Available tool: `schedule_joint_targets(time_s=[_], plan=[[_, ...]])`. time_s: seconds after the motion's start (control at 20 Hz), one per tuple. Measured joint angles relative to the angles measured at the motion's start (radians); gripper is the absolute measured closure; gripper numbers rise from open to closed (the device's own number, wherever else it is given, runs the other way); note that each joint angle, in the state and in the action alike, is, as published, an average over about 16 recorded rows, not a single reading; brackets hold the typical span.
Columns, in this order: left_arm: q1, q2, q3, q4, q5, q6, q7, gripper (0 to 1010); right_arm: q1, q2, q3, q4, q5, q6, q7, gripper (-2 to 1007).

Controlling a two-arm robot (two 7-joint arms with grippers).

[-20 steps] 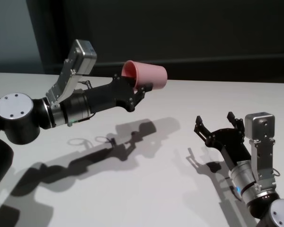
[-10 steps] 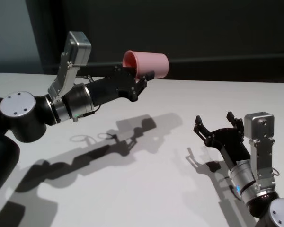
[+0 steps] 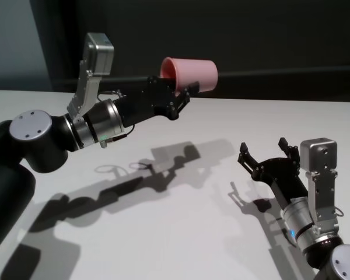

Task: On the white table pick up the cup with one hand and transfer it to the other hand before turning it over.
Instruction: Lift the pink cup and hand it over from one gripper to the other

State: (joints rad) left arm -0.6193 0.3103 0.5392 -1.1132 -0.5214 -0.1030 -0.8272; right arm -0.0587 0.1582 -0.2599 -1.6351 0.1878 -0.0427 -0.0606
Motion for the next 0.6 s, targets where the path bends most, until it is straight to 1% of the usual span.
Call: schedule_joint_targets(time_s=[0.6], plan=[[-0.033,-0.058,0.010,0.057,-0.088,-0.011,-0.040,959,0.000,0.000,0.000,0.000,0.000,0.000,0.000,3]])
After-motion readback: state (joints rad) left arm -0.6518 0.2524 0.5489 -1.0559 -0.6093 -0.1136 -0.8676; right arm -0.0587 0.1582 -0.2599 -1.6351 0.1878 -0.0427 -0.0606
